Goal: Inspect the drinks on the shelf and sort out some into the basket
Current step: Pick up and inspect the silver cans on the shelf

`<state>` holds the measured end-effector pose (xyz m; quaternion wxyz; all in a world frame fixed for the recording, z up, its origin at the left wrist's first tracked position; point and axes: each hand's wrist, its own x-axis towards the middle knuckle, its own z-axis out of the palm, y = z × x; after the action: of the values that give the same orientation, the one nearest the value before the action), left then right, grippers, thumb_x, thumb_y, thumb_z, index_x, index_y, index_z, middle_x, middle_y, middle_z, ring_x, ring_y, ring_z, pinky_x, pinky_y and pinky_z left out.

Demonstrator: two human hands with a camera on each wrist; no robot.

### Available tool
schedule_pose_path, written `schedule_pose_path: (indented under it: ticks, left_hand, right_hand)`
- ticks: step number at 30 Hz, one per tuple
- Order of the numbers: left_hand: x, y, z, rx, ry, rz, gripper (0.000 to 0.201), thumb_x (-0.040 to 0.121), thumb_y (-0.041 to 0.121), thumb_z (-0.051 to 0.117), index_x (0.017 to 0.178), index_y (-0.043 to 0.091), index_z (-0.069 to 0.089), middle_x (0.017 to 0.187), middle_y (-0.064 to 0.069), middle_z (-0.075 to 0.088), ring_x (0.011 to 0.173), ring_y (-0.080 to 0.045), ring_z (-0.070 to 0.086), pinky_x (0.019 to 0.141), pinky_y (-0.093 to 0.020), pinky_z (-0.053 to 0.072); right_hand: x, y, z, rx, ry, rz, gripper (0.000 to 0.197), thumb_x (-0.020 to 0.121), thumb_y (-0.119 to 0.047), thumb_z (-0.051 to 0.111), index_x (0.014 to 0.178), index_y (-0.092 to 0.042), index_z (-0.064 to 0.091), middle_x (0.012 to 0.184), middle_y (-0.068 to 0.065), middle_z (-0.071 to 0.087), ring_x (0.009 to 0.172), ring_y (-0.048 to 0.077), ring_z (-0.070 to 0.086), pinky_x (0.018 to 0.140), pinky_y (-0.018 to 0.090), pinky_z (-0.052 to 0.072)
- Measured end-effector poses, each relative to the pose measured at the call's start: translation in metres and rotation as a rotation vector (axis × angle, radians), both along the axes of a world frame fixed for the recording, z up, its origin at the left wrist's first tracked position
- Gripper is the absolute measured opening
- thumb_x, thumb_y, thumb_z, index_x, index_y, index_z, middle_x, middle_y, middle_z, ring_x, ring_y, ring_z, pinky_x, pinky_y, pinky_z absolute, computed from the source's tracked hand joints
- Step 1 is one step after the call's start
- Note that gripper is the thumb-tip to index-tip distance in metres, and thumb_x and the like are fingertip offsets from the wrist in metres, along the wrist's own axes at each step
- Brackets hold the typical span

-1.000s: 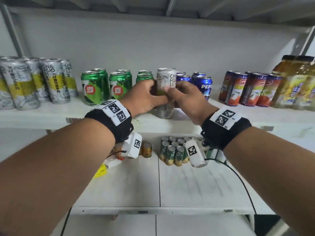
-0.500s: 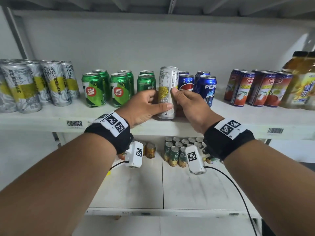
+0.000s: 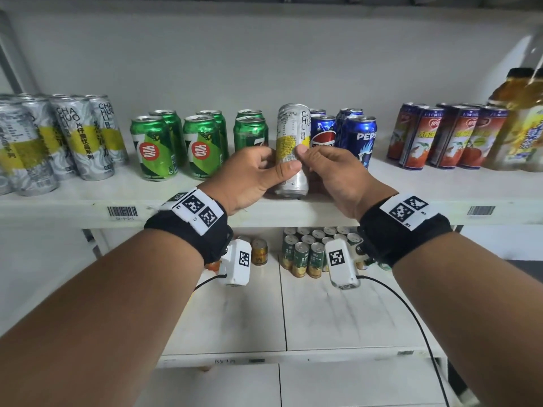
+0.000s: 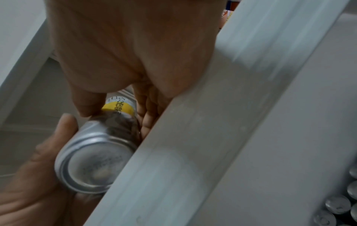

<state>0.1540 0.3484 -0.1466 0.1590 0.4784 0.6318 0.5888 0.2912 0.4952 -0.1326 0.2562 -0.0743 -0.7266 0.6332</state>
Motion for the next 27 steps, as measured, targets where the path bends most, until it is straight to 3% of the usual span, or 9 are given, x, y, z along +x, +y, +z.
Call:
schedule_pose_path:
  ticks: [2,7,10,12,14,18,22,24,27]
  left_hand:
    - [-0.001,0.001,0.000,0.003,0.001,0.000,0.044,0.089,0.043,0.087,0.123,0.017,0.073,0.116,-0.008,0.082,0.115,-0.034,0.076,0.101,-0.050,0.063]
    - [-0.001,0.001,-0.002,0.031,0.038,0.014,0.051,0.081,0.036,0.094,0.125,0.027,0.071,0.122,0.002,0.081,0.118,-0.019,0.076,0.102,-0.039,0.061]
    - [-0.002,0.001,-0.005,0.030,0.142,0.051,0.048,0.083,0.022,0.094,0.125,0.026,0.071,0.121,0.009,0.080,0.115,-0.011,0.076,0.100,-0.031,0.061]
    - [-0.001,0.001,-0.005,0.035,0.184,0.074,0.057,0.082,0.024,0.096,0.132,0.021,0.069,0.124,0.006,0.079,0.118,-0.013,0.075,0.105,-0.040,0.059]
    - [0.001,0.001,-0.004,0.032,0.215,0.079,0.062,0.082,0.024,0.096,0.136,0.021,0.067,0.127,0.006,0.078,0.119,-0.013,0.074,0.108,-0.041,0.058]
    - [0.002,0.002,-0.004,0.020,0.303,0.115,0.062,0.083,0.011,0.093,0.135,0.027,0.062,0.128,0.014,0.074,0.119,0.000,0.070,0.103,-0.021,0.055]
    - [0.001,0.003,-0.003,0.028,0.323,0.089,0.072,0.080,-0.009,0.088,0.143,0.010,0.059,0.130,0.004,0.072,0.120,0.001,0.068,0.101,-0.017,0.054]
    - [0.001,0.003,-0.003,0.024,0.358,0.098,0.074,0.077,-0.011,0.089,0.143,0.006,0.059,0.126,0.004,0.072,0.113,0.004,0.068,0.096,-0.015,0.054]
    - [0.000,0.003,-0.002,0.020,0.378,0.105,0.074,0.076,-0.008,0.091,0.141,0.007,0.060,0.126,0.002,0.073,0.113,-0.002,0.070,0.098,-0.020,0.056]
  right_hand:
    - [0.000,0.000,0.000,-0.004,0.014,-0.002,0.051,0.099,-0.035,0.070,0.120,0.011,0.065,0.117,0.035,0.069,0.096,0.040,0.069,0.098,0.067,0.054]
    - [0.002,0.002,-0.005,0.000,0.063,0.014,0.036,0.097,-0.026,0.072,0.124,-0.003,0.071,0.118,0.019,0.076,0.113,0.042,0.071,0.104,0.060,0.054]
    - [0.003,0.003,-0.006,0.011,0.088,0.031,0.035,0.093,-0.026,0.076,0.122,-0.007,0.070,0.115,0.013,0.077,0.108,0.035,0.073,0.101,0.061,0.056]
    - [0.004,0.004,-0.007,-0.004,0.115,0.043,0.043,0.088,-0.026,0.080,0.124,-0.007,0.068,0.119,0.015,0.075,0.115,0.038,0.071,0.104,0.060,0.054]
    - [0.005,0.005,-0.008,-0.017,0.142,0.054,0.056,0.082,-0.025,0.085,0.131,-0.005,0.065,0.127,0.019,0.072,0.124,0.040,0.066,0.110,0.058,0.050]
    - [0.007,0.008,-0.012,0.068,0.140,0.081,0.062,0.077,-0.015,0.090,0.132,-0.009,0.063,0.129,0.009,0.073,0.126,0.027,0.067,0.113,0.052,0.050]
    - [0.010,0.009,-0.014,0.201,0.121,0.078,0.063,0.074,-0.017,0.095,0.129,-0.017,0.064,0.127,0.000,0.074,0.125,0.018,0.067,0.114,0.051,0.049]
    - [0.010,0.009,-0.016,0.230,0.113,0.079,0.065,0.072,-0.018,0.097,0.128,-0.017,0.064,0.127,0.000,0.073,0.125,0.019,0.066,0.115,0.050,0.049]
    - [0.010,0.009,-0.016,0.231,0.115,0.089,0.067,0.071,-0.018,0.097,0.128,-0.016,0.063,0.128,0.001,0.073,0.126,0.019,0.066,0.115,0.049,0.048]
